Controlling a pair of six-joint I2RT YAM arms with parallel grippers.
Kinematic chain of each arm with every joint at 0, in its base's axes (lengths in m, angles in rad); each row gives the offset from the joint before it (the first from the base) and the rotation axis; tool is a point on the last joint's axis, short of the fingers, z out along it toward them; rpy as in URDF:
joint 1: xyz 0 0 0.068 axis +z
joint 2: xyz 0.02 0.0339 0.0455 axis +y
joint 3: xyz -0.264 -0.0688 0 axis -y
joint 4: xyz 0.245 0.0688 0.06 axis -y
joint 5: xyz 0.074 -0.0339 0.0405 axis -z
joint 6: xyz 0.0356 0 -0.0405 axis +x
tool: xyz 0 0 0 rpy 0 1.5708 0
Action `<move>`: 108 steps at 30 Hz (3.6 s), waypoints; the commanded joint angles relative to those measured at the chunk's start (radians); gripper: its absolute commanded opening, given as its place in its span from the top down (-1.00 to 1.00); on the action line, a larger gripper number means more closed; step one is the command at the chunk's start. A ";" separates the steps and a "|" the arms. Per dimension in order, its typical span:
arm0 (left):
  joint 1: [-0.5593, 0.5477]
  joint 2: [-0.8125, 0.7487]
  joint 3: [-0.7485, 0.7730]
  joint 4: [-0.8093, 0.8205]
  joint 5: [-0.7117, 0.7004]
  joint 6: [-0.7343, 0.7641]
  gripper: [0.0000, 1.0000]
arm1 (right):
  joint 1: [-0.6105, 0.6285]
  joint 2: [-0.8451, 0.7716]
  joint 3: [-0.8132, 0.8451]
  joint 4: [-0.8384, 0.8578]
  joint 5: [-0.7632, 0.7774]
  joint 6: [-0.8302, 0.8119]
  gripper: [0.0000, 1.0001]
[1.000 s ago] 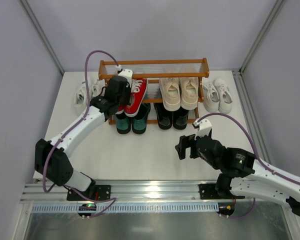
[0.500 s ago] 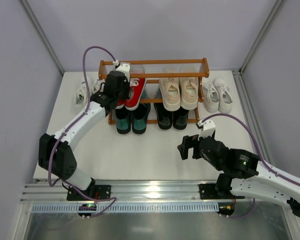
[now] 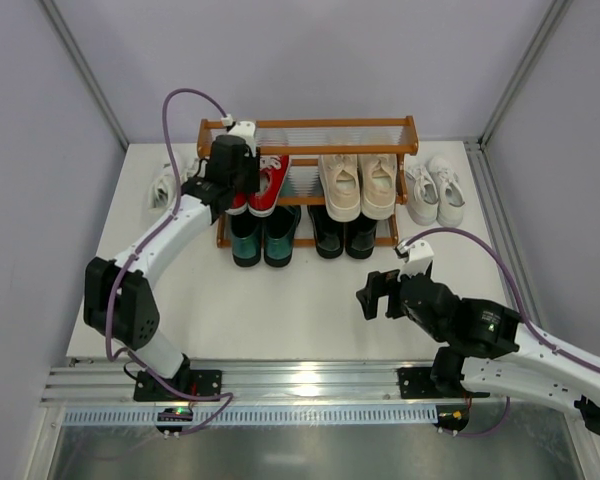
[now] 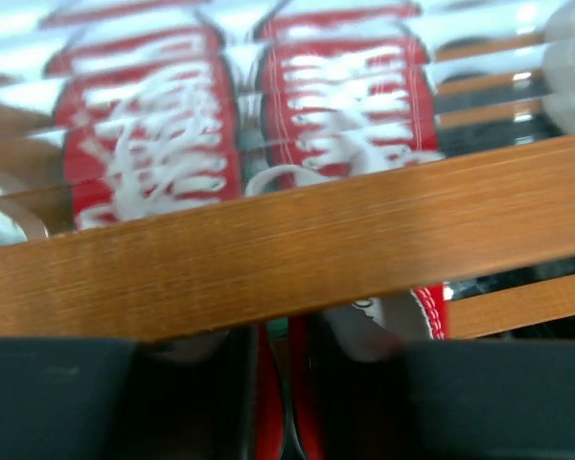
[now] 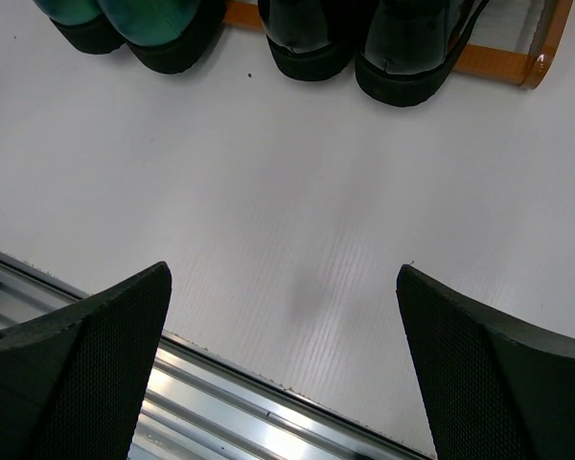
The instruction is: Place and organize the shoes onto the shoe shelf
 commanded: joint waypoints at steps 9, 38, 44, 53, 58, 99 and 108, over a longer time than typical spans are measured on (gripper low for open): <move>-0.020 -0.093 0.083 0.106 0.003 -0.118 -0.92 | 0.006 -0.038 0.006 0.004 0.041 0.011 -0.99; -0.147 -0.818 -0.392 -0.187 0.165 -0.379 -0.99 | 0.005 -0.112 0.206 -0.085 0.134 -0.047 -1.00; -0.147 -0.909 -0.392 -0.244 0.233 -0.354 -0.99 | -0.036 -0.033 0.187 0.117 -0.440 -0.223 -0.99; -0.147 -0.957 -0.411 -0.273 0.234 -0.328 -0.99 | -0.824 0.102 0.069 0.146 -1.263 -0.187 -0.99; -0.147 -0.990 -0.406 -0.316 0.219 -0.307 -0.99 | -1.436 0.123 -0.071 0.180 -1.384 -0.105 -0.99; -0.147 -1.164 -0.567 -0.287 0.244 -0.383 -0.99 | -1.359 1.267 0.891 0.251 -0.736 -0.545 -0.99; -0.147 -1.167 -0.569 -0.302 0.233 -0.385 -0.99 | -1.284 1.376 0.887 0.229 -0.687 -0.568 -0.91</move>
